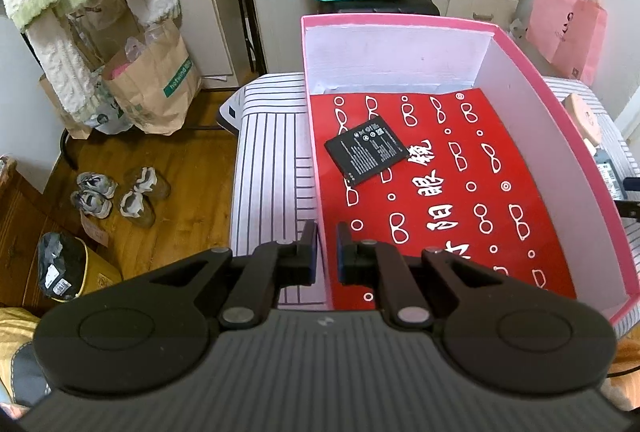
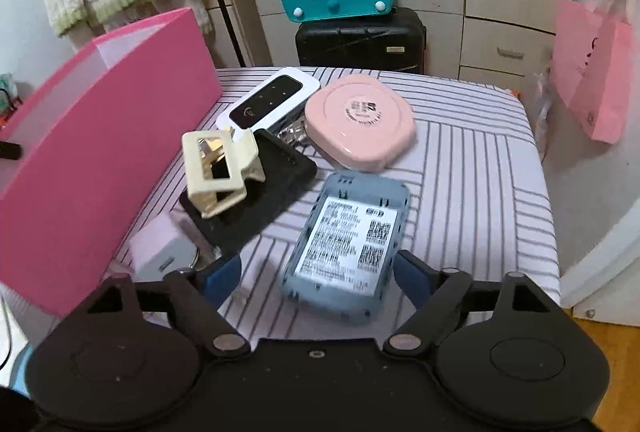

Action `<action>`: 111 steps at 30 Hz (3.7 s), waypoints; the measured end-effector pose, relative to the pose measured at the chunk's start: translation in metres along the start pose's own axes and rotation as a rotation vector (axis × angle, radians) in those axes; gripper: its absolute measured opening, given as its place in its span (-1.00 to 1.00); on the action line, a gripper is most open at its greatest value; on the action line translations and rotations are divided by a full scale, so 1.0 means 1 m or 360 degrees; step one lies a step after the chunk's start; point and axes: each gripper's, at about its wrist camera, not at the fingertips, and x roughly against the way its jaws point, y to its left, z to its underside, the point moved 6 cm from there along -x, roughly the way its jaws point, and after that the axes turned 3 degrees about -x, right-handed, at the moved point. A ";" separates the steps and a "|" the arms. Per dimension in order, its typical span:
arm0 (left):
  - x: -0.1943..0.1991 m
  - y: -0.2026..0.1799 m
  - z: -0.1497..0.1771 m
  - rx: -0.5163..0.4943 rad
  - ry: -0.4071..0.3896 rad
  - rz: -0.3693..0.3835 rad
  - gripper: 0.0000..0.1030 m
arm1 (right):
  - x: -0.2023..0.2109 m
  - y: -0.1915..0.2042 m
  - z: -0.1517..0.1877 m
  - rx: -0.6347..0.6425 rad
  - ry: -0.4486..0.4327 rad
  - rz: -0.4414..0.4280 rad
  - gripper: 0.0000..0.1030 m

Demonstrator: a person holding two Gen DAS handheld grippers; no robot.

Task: Organize rigid objects
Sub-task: 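Grasp the light-blue wifi router with the right gripper, then carry the light-blue router into the pink box and release it, then grasp the cream plastic clip with the right gripper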

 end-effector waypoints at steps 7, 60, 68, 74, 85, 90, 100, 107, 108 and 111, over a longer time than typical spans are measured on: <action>0.000 0.000 0.001 -0.0023 0.0004 -0.0015 -0.88 | -0.027 -0.010 -0.013 0.0011 -0.0010 0.0184 0.60; 0.004 0.006 0.009 -0.0006 -0.0077 0.0121 -0.83 | -0.025 0.211 -0.151 0.0600 0.0066 -0.0315 0.43; 0.003 0.007 0.009 0.0040 -0.0068 0.0123 -0.83 | 0.053 0.150 -0.122 0.0522 -0.0160 -0.0206 0.52; 0.004 0.009 0.008 0.0106 -0.0055 0.0127 -0.83 | 0.054 0.104 -0.083 0.0471 -0.0133 -0.0120 0.52; 0.005 0.000 0.008 0.0066 -0.0041 0.0031 -0.84 | 0.005 0.060 -0.039 0.0353 -0.0183 -0.0204 0.52; 0.004 0.000 0.007 0.0080 -0.0022 0.0022 -0.84 | -0.015 0.051 -0.037 0.0298 -0.0201 -0.0241 0.52; 0.005 0.000 0.007 0.0097 -0.0013 0.0010 -0.83 | -0.023 0.065 -0.027 0.0531 -0.0289 -0.0193 0.05; 0.005 0.000 0.008 0.0096 -0.0006 0.0016 -0.84 | 0.005 0.074 -0.039 0.0518 -0.0391 -0.0193 0.04; 0.006 0.000 0.009 0.0098 -0.0004 0.0018 -0.84 | 0.012 0.077 -0.043 0.0512 -0.0415 -0.0207 0.05; 0.005 0.003 0.010 0.0135 0.0005 0.0033 -0.84 | 0.034 0.095 -0.054 0.0533 -0.0492 -0.0348 0.05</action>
